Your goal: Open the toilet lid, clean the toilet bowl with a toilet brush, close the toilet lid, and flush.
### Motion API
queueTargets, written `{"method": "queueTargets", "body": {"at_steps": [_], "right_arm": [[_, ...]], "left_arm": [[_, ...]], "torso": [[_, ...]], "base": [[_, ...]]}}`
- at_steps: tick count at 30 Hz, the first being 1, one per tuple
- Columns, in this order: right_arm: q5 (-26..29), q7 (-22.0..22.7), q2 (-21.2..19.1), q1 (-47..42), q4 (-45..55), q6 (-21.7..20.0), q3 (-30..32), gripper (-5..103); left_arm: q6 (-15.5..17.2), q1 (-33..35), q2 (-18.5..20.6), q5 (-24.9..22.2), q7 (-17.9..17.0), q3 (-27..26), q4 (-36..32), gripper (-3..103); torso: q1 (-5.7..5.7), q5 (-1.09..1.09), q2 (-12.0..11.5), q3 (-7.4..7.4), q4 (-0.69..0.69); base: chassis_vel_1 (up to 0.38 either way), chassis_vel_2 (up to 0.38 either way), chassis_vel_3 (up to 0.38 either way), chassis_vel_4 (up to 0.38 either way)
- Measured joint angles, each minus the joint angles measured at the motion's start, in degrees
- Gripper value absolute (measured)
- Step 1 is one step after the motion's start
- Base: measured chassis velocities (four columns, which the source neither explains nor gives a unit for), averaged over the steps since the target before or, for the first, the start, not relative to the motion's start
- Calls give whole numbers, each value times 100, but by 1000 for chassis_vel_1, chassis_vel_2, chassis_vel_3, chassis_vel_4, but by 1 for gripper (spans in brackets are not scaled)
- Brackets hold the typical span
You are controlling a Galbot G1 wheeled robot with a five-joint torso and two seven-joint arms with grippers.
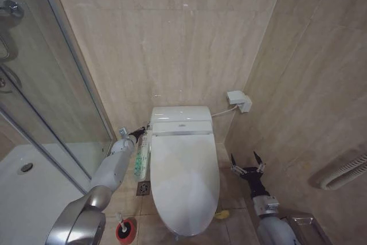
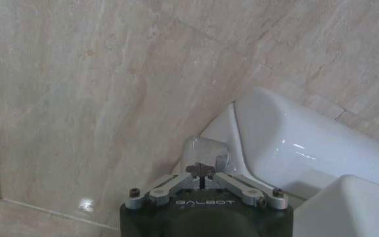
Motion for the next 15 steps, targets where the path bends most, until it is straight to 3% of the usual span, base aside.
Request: {"method": "queueTargets", "body": {"at_steps": [15], "right_arm": [[0, 0, 0, 0, 0, 0, 0, 100]], "left_arm": [[0, -109, 39, 4, -16, -58, 148, 0]], "torso": [[2, -7, -3, 4, -4]], "base": [[0, 0, 0, 0]]}}
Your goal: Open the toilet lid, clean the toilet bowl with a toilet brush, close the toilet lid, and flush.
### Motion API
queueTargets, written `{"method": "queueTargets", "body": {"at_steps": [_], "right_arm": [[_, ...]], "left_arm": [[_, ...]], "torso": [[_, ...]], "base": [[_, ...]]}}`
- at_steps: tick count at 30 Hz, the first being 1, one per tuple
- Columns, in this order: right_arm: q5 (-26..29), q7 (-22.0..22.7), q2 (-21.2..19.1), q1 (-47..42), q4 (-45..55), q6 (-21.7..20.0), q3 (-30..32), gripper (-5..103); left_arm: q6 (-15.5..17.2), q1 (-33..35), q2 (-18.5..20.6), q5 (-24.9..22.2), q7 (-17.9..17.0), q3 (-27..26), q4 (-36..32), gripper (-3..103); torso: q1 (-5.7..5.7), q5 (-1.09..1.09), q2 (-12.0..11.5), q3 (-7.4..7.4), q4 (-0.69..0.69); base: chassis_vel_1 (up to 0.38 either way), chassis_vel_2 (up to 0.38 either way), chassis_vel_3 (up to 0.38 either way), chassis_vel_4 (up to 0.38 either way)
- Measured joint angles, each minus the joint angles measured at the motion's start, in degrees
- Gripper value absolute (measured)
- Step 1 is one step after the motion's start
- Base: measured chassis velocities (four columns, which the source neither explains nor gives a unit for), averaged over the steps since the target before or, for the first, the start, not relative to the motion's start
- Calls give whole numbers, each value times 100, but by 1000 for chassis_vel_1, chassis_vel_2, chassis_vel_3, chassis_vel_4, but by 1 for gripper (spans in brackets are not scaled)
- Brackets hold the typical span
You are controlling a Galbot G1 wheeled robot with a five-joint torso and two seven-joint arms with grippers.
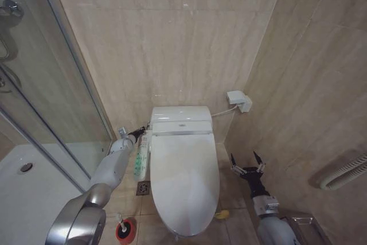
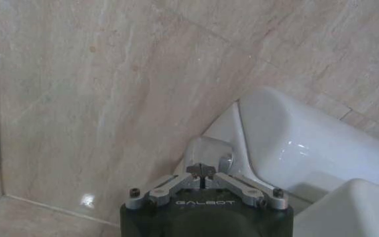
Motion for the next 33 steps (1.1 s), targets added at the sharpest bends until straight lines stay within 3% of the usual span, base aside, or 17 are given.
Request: {"method": "queueTargets", "body": {"at_steps": [13, 16, 19, 26, 30, 33], "right_arm": [[0, 0, 0, 0, 0, 0, 0, 100], [-1, 0, 0, 0, 0, 0, 0, 100], [0, 0, 0, 0, 0, 0, 0, 100], [0, 0, 0, 0, 0, 0, 0, 100], [0, 0, 0, 0, 0, 0, 0, 100], [0, 0, 0, 0, 0, 0, 0, 100]], "left_arm": [[0, 101, 28, 17, -148, -43, -106, 0], [-153, 220, 61, 218, -223, 60, -340, 0], [-534, 439, 142, 558, -276, 155, -690, 0], [-943, 823, 392, 835, -323, 206, -1423, 0], [-988, 974, 555, 825, -318, 254, -1768, 0], [-1009, 1010, 629, 779, -317, 257, -1875, 0]], "torso": [[0, 0, 0, -1, 2], [3, -1, -2, 1, 4], [4, -3, -3, 3, 3], [3, -7, -5, 6, 8], [3, -10, -5, 5, 5], [1, 3, -4, 2, 4]], "base": [[0, 0, 0, 0], [0, 0, 0, 0], [0, 0, 0, 0], [0, 0, 0, 0], [0, 0, 0, 0], [0, 0, 0, 0]]}}
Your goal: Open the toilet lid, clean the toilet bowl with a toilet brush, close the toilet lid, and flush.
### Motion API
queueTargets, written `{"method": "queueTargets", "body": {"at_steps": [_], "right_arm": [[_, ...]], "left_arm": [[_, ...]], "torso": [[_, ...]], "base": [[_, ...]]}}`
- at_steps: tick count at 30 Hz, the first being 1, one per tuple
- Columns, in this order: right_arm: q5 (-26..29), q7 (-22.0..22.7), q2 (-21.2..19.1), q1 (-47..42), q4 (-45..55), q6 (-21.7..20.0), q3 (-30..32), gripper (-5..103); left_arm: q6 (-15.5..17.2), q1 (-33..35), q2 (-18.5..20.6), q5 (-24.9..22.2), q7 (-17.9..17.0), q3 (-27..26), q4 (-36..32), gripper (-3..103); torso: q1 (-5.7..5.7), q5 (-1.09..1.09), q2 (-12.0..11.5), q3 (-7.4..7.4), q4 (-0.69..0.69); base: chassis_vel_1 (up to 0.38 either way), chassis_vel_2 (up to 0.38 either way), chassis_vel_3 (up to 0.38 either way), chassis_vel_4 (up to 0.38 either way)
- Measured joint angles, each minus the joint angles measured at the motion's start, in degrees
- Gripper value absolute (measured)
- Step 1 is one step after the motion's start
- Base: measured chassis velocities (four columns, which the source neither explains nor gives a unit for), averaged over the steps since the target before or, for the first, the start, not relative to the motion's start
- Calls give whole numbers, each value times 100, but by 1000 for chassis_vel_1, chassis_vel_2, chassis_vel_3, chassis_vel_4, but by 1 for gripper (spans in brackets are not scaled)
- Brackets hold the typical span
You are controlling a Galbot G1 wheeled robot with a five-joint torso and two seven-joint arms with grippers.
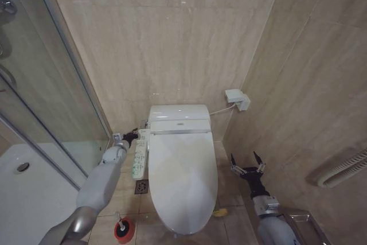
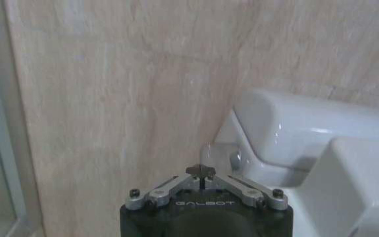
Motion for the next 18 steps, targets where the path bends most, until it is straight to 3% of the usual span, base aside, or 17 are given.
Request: {"method": "queueTargets", "body": {"at_steps": [18], "right_arm": [[0, 0, 0, 1, 0, 0, 0, 100]], "left_arm": [[-52, -102, 50, -157, -3, 79, -35, 0]], "torso": [[2, -2, 3, -1, -2]], "base": [[-50, 45, 39, -40]]}}
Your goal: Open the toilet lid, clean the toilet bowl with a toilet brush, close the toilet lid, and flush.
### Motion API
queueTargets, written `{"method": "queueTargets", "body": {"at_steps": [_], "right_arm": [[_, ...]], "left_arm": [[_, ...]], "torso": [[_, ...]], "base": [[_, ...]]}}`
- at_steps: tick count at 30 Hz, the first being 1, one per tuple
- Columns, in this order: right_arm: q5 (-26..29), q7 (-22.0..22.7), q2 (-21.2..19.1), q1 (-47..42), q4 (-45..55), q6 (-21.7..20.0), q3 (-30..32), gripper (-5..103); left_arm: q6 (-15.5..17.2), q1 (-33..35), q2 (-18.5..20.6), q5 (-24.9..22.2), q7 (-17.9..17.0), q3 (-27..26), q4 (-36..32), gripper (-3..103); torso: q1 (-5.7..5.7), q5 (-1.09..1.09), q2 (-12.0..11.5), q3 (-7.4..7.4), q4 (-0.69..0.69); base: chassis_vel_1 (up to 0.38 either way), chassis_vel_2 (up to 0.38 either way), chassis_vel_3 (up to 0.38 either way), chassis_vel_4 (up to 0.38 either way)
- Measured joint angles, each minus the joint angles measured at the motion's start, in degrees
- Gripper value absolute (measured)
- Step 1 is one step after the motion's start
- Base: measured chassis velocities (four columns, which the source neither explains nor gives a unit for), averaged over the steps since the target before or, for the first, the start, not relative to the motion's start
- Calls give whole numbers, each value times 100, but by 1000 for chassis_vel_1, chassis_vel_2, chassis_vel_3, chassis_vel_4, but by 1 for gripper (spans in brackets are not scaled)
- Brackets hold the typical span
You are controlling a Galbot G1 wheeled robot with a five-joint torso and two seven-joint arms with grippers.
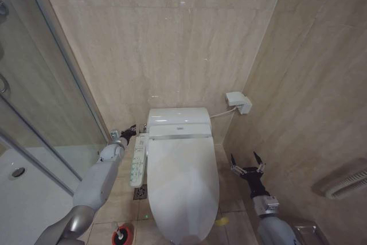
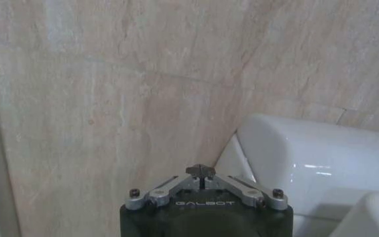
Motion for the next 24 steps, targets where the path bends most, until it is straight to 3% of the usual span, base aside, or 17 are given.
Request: {"method": "queueTargets", "body": {"at_steps": [11, 16, 19, 20, 23, 24], "right_arm": [[0, 0, 0, -2, 0, 0, 0, 100], [0, 0, 0, 0, 0, 0, 0, 100], [0, 0, 0, -1, 0, 0, 0, 100], [0, 0, 0, -1, 0, 0, 0, 100], [0, 0, 0, -1, 0, 0, 0, 100], [0, 0, 0, -1, 0, 0, 0, 100]], "left_arm": [[-5, -18, -5, -73, -59, 82, -120, 0], [164, 44, -9, -236, -211, 169, -344, 0], [594, -15, -12, -452, -520, 235, -395, 0], [594, -15, -12, -452, -520, 235, -395, 0], [1223, -85, -1, -820, -810, 300, -476, 0], [1223, -85, -1, -820, -810, 300, -476, 0]], "torso": [[-5, 1, 1, -2, 0], [-3, 1, 1, -1, 3], [-3, 0, 0, -1, 2], [-3, 0, 0, -1, 2], [-4, 1, 1, -1, 1], [-4, 1, 1, -1, 1]], "base": [[1, 5, -1, 1], [-13, 33, 25, -15], [0, 0, 0, 0], [0, 0, 0, 0], [0, 0, 0, 0], [0, 0, 0, 0]]}}
